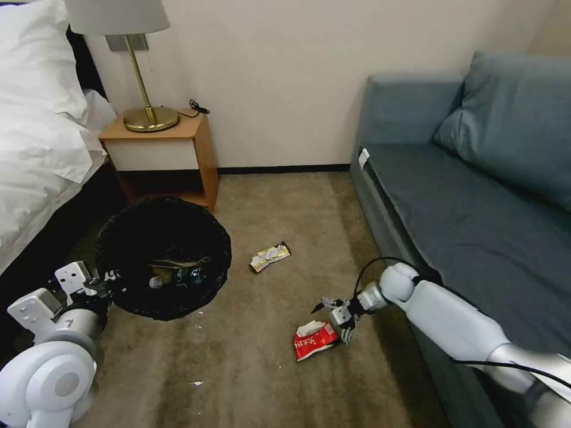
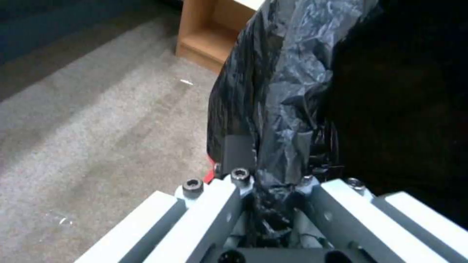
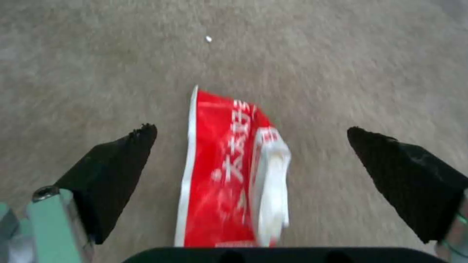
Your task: Pick up the trash bin, then pick up the garbage on the floor and place it into the trash bin.
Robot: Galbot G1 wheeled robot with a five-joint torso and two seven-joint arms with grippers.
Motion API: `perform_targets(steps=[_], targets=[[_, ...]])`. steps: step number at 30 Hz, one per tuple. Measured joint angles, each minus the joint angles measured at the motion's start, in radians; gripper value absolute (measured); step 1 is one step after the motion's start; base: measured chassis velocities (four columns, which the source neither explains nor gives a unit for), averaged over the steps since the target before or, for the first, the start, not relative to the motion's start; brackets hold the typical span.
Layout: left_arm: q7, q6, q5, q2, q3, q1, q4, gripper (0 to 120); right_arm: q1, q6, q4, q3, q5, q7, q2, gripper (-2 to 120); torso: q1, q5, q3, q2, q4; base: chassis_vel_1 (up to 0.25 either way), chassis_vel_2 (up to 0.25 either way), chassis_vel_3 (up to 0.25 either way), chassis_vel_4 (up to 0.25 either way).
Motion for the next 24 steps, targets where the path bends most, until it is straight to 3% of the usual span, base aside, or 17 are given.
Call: perform_targets(steps=[4,6,11,24], targets=[[0.006,-0.002,0.014,-0.007,0.007,-0.004,0.008,0,0.015,0.017,-0.075,-0.009,-0.016,0.010,0.071,100,0.000,-0.0003,0.000,0.000,0.0003,0.000,0.000,0.000,0.000],[0.011,-0.004,0.025,-0.014,0.009,-0.009,0.012,0,0.035,0.035,-0.193,-0.012,-0.032,0.020,0.150,100,0.000,-0.0002,0.000,0.000,0.0007,0.000,0.000,0.000,0.000],[0.021,-0.008,0.038,-0.023,0.013,-0.011,0.016,0,0.056,0.072,-0.328,0.022,-0.102,0.026,0.214,100,0.000,-0.0001,0.000,0.000,-0.0002,0.000,0.000,0.000,0.000],[0.025,-0.011,0.043,-0.010,0.032,-0.031,0.042,0,0.107,0.093,-0.388,0.073,-0.185,0.018,0.198,100,0.000,0.0000,0.000,0.000,-0.0001,0.000,0.000,0.000,0.000]])
